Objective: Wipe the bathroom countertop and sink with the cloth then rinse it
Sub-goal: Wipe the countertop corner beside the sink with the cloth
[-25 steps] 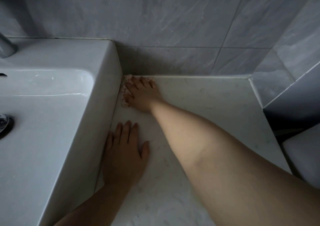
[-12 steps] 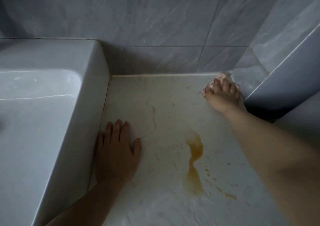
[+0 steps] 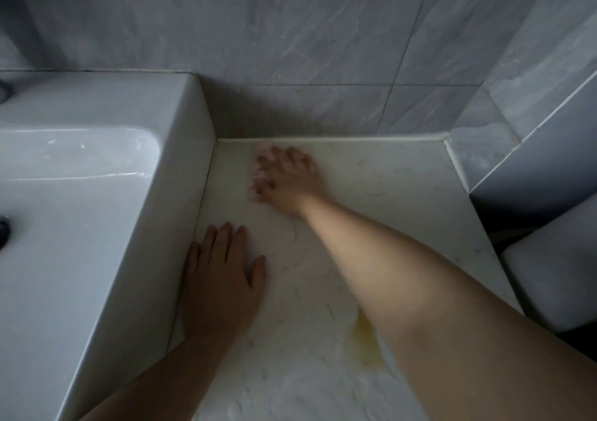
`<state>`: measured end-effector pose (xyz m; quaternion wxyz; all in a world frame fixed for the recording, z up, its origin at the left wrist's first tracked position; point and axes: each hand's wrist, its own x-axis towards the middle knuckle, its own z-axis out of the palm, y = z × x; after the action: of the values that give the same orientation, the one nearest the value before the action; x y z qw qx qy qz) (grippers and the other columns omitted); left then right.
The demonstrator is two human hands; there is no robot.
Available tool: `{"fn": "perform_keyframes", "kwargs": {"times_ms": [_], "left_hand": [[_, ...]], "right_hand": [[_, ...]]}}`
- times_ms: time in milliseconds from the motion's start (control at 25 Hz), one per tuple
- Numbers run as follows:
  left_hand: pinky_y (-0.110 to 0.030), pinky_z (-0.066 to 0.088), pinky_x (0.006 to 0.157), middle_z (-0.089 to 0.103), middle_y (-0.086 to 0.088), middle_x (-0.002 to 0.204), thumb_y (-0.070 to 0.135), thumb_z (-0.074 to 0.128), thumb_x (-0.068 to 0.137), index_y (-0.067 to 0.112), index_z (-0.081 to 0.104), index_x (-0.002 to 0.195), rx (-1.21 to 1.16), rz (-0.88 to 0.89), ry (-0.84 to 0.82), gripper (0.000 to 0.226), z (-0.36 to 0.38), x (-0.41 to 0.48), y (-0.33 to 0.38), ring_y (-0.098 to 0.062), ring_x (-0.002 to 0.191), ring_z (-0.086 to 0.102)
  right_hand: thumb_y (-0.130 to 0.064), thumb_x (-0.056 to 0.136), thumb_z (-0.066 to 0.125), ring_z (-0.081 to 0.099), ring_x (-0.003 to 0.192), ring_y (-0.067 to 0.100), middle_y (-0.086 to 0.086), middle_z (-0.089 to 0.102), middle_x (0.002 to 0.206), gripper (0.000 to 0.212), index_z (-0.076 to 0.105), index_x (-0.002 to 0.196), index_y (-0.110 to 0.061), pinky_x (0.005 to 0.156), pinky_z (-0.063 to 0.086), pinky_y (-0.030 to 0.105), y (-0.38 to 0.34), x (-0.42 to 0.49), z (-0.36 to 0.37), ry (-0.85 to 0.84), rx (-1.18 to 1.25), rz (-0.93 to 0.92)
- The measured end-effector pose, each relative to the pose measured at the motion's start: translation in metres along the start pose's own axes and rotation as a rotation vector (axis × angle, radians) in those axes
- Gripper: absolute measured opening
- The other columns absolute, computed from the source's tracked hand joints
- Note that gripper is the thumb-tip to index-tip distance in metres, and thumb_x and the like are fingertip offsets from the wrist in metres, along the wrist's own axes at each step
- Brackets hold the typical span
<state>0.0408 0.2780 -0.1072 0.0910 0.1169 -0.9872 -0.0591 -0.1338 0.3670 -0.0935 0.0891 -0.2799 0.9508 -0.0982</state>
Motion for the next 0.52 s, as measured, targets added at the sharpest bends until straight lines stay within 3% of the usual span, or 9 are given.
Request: {"fn": "perform_keyframes", "kwargs": {"times_ms": [80,200,280,360,520], "left_hand": [[-0.05,0.039,0.097,0.058,-0.018,0.125,0.041,0.034,0.083,0.005,0.06,0.12,-0.004,0.001,-0.004,0.058,-0.001,0.0,0.0,-0.037,0.118,0.051],[-0.051,0.038,0.099,0.057,-0.019,0.126,0.04,0.033,0.084,0.004,0.059,0.121,-0.012,0.001,-0.011,0.058,-0.001,0.0,0.0,-0.038,0.12,0.05],[-0.052,0.038,0.098,0.058,-0.019,0.126,0.039,0.033,0.084,0.004,0.059,0.121,-0.013,0.0,-0.01,0.057,0.0,0.0,0.001,-0.039,0.119,0.051],[-0.052,0.038,0.098,0.058,-0.02,0.125,0.039,0.033,0.084,0.003,0.06,0.12,-0.022,-0.004,-0.003,0.057,-0.001,0.0,0.001,-0.039,0.118,0.051],[-0.052,0.038,0.098,0.058,-0.021,0.124,0.039,0.033,0.084,0.003,0.06,0.119,-0.024,0.002,0.007,0.057,-0.003,0.0,0.001,-0.04,0.117,0.052]], "right_hand": [[-0.046,0.097,0.033,0.003,0.145,0.027,-0.006,0.003,0.159,0.05,0.027,0.146,-0.037,0.117,-0.004,0.042,0.06,-0.025,-0.009,0.06,-0.016,0.169],[-0.046,0.099,0.026,0.005,0.145,0.027,0.0,0.003,0.16,0.054,0.018,0.149,-0.028,0.118,-0.003,0.042,0.152,-0.073,-0.028,0.112,-0.045,0.503],[-0.046,0.099,0.021,0.005,0.145,0.026,0.005,0.003,0.16,0.056,0.015,0.15,-0.024,0.118,-0.003,0.04,0.17,-0.086,-0.033,0.118,-0.03,0.668],[-0.044,0.098,0.022,0.006,0.145,0.028,0.006,0.004,0.159,0.056,0.02,0.149,-0.022,0.118,-0.004,0.039,0.145,-0.08,-0.025,0.143,-0.038,0.597],[-0.046,0.097,0.021,0.002,0.146,0.021,-0.002,0.003,0.16,0.058,0.016,0.15,-0.025,0.116,-0.006,0.032,0.106,-0.091,-0.008,0.024,-0.054,0.151]]}}
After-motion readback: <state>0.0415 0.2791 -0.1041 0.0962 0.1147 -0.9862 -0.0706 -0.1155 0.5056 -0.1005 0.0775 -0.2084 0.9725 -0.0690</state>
